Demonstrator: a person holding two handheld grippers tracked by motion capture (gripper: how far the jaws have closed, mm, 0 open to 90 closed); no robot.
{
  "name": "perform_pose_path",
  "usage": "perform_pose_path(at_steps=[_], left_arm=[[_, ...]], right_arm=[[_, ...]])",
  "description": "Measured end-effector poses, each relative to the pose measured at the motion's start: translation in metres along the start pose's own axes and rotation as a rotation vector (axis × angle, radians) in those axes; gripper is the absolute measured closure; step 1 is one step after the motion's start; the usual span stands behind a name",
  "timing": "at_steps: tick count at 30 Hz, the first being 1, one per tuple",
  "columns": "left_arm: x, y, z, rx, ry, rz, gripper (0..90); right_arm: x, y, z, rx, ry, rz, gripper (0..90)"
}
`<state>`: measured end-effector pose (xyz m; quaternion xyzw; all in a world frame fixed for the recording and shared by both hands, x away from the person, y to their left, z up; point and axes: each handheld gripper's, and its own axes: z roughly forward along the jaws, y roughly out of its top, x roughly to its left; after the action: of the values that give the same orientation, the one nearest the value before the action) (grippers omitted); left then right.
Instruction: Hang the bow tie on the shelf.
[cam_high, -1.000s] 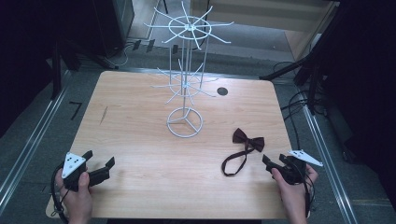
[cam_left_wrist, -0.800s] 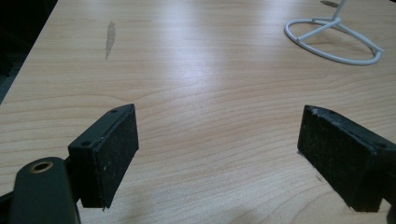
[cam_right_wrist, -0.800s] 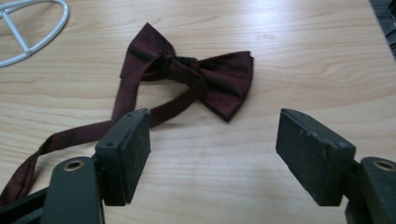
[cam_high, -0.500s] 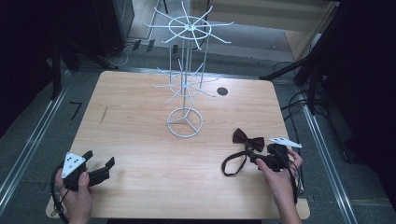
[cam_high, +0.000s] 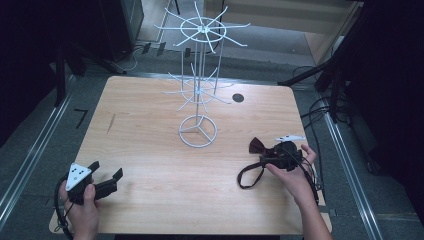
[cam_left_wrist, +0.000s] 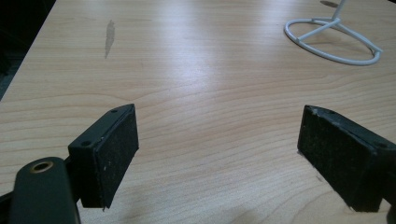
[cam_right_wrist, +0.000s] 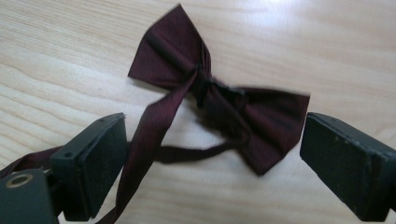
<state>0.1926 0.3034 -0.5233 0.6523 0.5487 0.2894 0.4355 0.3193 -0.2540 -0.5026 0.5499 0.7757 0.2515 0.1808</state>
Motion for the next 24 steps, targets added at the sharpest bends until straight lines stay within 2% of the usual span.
perform_pose_path(at_steps=[3,5,6,8,11,14,18,19,21,24], left_arm=[[0.000,0.000,0.000,0.001,0.000,0.000,13.1],[0.000,0.000,0.000,0.001,0.000,0.000,13.1],[0.000,0.000,0.000,0.001,0.000,0.000,13.1],[0.000,0.000,0.000,0.001,-0.001,-0.001,13.2],[0.000,0.000,0.000,0.000,-0.001,-0.001,13.2],[0.000,0.000,0.000,0.001,-0.002,-0.001,13.2],[0.001,0.000,0.000,-0.001,-0.004,-0.001,13.2],[0.001,0.000,0.000,-0.001,-0.004,-0.001,13.2],[0.000,0.000,0.000,-0.002,-0.004,-0.001,13.2],[0.000,0.000,0.000,-0.001,-0.002,-0.001,13.2]], right_arm=[[-0.001,0.006,0.004,0.007,0.024,-0.034,7.3],[-0.001,0.008,0.008,0.006,0.074,-0.054,5.5],[-0.001,0.008,0.008,0.006,0.074,-0.054,5.5],[0.000,0.008,0.012,0.014,0.109,-0.076,4.6],[-0.001,0.007,0.017,0.026,0.104,-0.084,5.9],[-0.003,0.007,0.020,0.037,0.119,-0.090,6.3],[0.001,0.001,0.020,0.078,0.176,-0.146,5.2],[0.001,0.001,0.020,0.078,0.176,-0.146,5.2],[0.005,-0.002,0.019,0.095,0.181,-0.194,4.7],[0.008,-0.005,0.018,0.109,0.180,-0.221,4.2]])
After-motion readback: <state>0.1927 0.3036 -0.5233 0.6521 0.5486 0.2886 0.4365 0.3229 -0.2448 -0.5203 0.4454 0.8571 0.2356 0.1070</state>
